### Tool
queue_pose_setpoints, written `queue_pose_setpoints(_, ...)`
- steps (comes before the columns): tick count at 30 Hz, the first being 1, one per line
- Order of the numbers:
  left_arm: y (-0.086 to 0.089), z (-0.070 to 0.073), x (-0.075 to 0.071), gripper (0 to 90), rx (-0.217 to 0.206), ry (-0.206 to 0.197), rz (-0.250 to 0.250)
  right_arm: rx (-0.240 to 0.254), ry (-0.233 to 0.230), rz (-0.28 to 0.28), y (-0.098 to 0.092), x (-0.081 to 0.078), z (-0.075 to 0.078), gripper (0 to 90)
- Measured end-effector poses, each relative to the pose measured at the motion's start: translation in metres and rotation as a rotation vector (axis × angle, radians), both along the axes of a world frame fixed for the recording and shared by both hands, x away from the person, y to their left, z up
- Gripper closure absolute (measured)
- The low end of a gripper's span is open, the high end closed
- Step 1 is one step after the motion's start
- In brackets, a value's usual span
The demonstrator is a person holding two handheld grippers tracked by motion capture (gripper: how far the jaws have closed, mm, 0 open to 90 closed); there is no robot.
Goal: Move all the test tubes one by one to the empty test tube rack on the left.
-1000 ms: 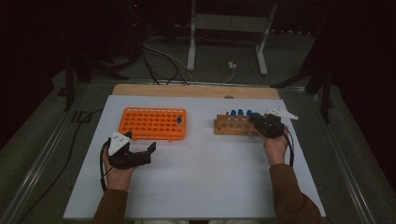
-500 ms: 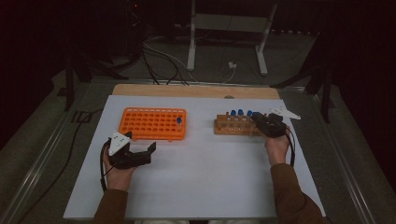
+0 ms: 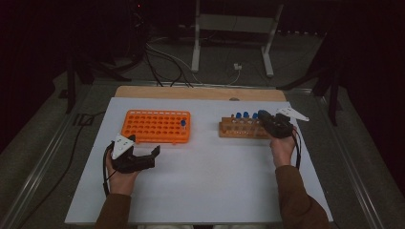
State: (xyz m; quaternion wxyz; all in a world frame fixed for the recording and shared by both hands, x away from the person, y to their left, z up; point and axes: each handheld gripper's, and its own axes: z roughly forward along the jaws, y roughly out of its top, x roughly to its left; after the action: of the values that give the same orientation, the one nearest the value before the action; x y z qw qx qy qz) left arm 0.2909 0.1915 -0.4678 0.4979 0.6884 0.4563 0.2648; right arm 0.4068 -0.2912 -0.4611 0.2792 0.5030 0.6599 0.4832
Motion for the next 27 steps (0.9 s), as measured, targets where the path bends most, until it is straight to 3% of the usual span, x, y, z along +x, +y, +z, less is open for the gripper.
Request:
queue_pose_setpoints(12, -0.011, -0.001, 0.001, 0.6, 0.014, 0.005, -0.028, 0.012, -0.056, -0.006, -0.003, -0.004, 0.014, 74.4)
queue_pose_setpoints(27, -0.025, -0.001, 0.001, 0.6, 0.017, 0.005, -0.065, -0.009, -0.141, -0.008, -0.005, -0.009, 0.052, 74.1)
